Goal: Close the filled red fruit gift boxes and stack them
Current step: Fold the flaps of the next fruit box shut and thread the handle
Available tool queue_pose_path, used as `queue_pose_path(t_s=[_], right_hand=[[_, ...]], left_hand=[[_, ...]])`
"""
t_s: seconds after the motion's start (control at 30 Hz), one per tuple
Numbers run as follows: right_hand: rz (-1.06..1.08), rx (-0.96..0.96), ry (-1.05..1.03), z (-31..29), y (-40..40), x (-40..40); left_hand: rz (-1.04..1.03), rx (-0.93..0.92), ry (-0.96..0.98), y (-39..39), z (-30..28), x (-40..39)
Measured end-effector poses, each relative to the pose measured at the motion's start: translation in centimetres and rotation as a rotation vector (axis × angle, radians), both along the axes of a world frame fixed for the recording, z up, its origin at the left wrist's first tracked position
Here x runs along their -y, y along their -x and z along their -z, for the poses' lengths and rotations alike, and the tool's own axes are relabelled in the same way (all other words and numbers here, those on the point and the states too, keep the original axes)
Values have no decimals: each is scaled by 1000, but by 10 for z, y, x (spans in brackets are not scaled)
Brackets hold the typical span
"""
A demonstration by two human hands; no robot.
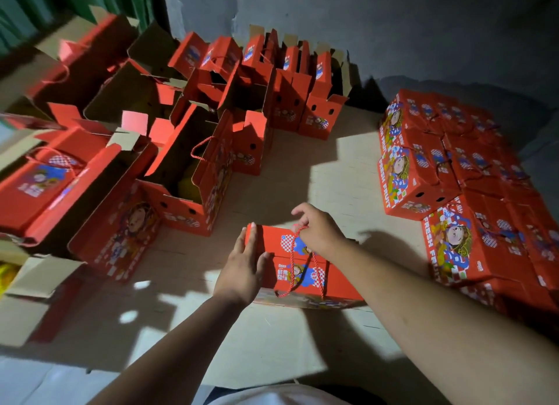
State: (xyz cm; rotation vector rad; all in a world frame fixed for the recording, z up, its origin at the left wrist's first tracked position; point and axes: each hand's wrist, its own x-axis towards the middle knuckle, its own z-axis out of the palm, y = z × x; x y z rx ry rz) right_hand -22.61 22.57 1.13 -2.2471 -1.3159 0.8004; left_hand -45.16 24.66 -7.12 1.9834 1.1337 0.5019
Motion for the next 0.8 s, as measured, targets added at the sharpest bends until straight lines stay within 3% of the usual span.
queue_pose_path(t_s=[0.2, 0.3, 0.37, 0.47, 0.57, 0.8], right_hand=[[-41, -260, 29, -47, 5, 17], [-170, -213, 231, -91, -3, 36], [-178, -227, 256, -115, -4, 52], [-120, -328, 170, -129, 6, 65], [-7, -371, 30, -127, 17, 63], [212, -394, -181, -135, 6, 64]], left_hand=[[-3, 3, 26, 0, -2, 0], [-103, 89, 166, 1, -7, 7], [-209, 146, 306, 10, -9, 15], [-327, 185, 609, 28, -9, 35], [-317, 264, 811, 29, -11, 49], [-77, 420, 737, 1, -40, 37]])
